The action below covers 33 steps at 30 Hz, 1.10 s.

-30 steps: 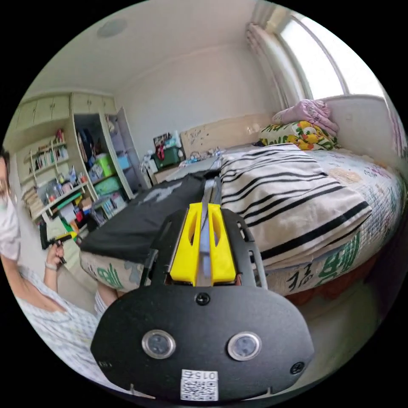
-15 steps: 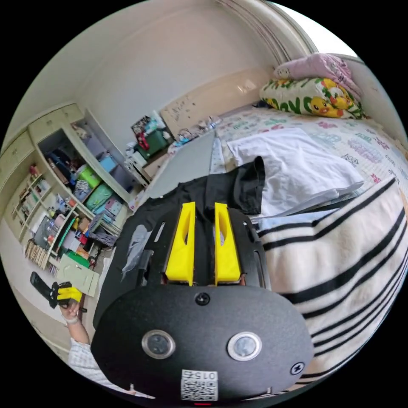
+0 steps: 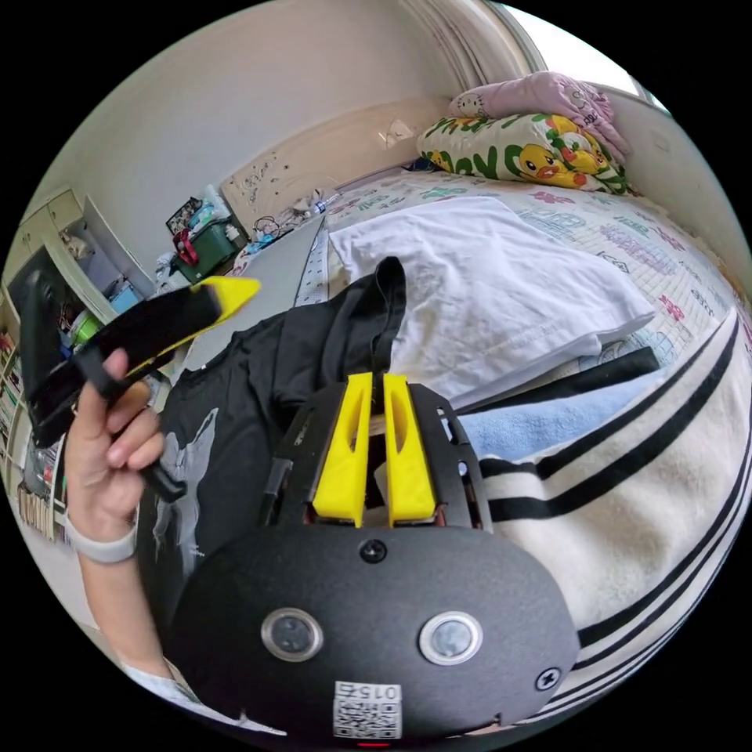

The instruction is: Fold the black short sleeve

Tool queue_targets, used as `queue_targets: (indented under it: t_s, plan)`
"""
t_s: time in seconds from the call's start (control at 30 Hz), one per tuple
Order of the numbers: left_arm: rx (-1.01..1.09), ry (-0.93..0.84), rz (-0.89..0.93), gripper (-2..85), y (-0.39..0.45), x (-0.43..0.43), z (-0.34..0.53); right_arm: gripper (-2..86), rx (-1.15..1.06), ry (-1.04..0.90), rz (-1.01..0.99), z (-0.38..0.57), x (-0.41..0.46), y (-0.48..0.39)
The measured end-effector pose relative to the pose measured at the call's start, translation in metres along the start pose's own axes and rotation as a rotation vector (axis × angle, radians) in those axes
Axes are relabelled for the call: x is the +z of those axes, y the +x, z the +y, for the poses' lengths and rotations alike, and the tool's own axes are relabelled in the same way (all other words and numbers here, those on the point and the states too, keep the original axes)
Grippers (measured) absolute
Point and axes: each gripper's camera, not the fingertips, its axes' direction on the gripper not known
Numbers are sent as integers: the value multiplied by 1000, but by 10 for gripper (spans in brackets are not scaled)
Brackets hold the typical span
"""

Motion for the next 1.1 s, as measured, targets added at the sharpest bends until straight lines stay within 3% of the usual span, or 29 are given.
queue_targets:
  t_s: [0.23, 0.47, 0.67, 0.73, 0.83, 1.1]
  plan:
    - [-66, -88, -151, 77, 2, 123, -70, -1, 13, 51, -55, -1, -47, -28]
    - [-136, -29, -179, 4, -21, 141, -70, -3, 15, 71, -42, 4, -84, -54]
    - [-179, 173, -155, -3, -49, 59, -53, -7, -10, 136, -95, 20, -131, -69]
    - [-171, 223, -195, -3, -67, 10, -42, -8, -98, 129, -208, 27, -150, -83]
    - [-171, 237, -198, -4, -99, -47, -16, -8, -259, 121, -354, 42, -172, -108]
    - [-192, 157, -178, 2, -166, -139, 95, -6, -686, -128, -462, 95, -189, -189]
